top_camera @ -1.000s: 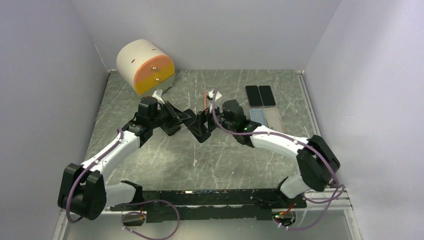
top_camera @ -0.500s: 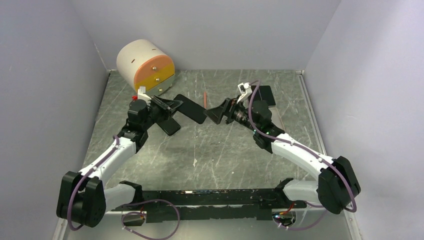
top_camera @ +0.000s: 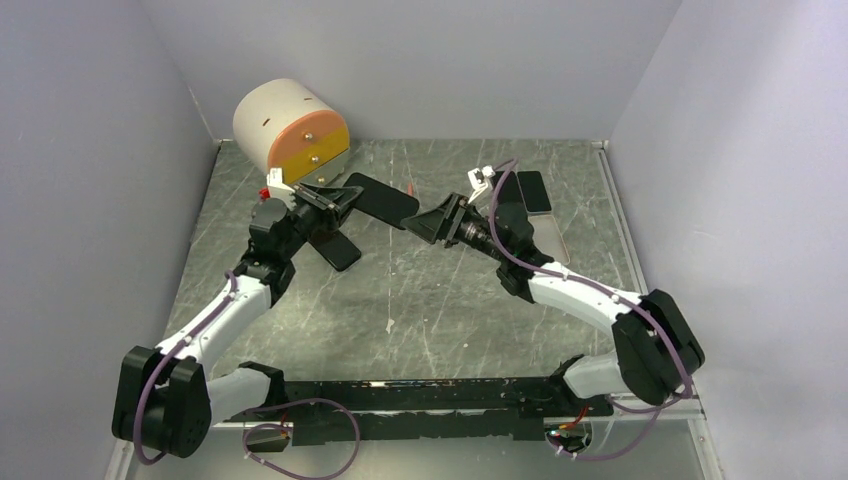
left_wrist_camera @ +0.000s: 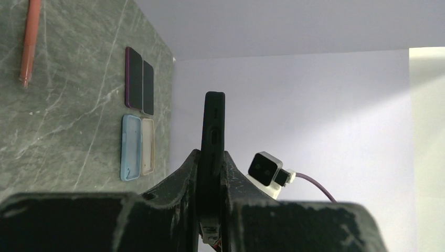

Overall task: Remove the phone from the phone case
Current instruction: Pick up the phone at the center of the board, then remove the phone case from the phone.

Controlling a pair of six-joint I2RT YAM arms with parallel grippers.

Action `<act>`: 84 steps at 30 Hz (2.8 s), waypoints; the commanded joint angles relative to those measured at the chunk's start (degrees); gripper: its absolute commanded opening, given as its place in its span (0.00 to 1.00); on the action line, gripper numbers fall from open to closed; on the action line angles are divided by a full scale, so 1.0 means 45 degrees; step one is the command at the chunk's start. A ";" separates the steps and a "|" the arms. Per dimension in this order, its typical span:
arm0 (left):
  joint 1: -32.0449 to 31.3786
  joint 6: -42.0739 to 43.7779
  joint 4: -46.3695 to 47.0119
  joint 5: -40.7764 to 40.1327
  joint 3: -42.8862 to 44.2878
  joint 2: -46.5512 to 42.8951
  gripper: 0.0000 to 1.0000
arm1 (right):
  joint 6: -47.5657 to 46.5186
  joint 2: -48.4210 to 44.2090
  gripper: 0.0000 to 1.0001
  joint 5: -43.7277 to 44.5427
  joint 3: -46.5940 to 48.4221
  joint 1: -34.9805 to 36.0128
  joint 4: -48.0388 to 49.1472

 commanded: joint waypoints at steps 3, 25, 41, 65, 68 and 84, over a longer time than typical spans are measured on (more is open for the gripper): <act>0.0045 -0.0769 0.0958 0.0004 0.0727 -0.0815 0.03 | 0.0944 0.0502 0.64 -0.1241 0.0840 -0.0011 0.2540; 0.0734 -0.1973 -0.1127 0.2563 0.1500 -0.0382 0.03 | -0.2629 0.1260 0.00 -0.5485 0.1765 -0.0011 0.5062; 0.0915 -0.1911 -0.1411 0.4179 0.2121 -0.0219 0.03 | -1.0457 0.0799 0.00 -0.5394 0.3013 0.0144 0.0253; 0.2508 0.8672 -0.5467 0.9735 0.5541 0.0464 0.02 | -1.2368 -0.0573 0.65 -0.8031 0.4171 -0.0466 -0.6698; 0.2508 0.9837 -0.6272 1.0254 0.5947 0.0488 0.02 | -1.2298 -0.0355 0.67 -0.8090 0.4580 -0.0258 -0.6846; 0.2469 1.1072 -0.6313 1.1739 0.6656 0.0362 0.02 | -1.3761 0.1871 0.57 -0.8818 0.7066 0.0492 -0.9585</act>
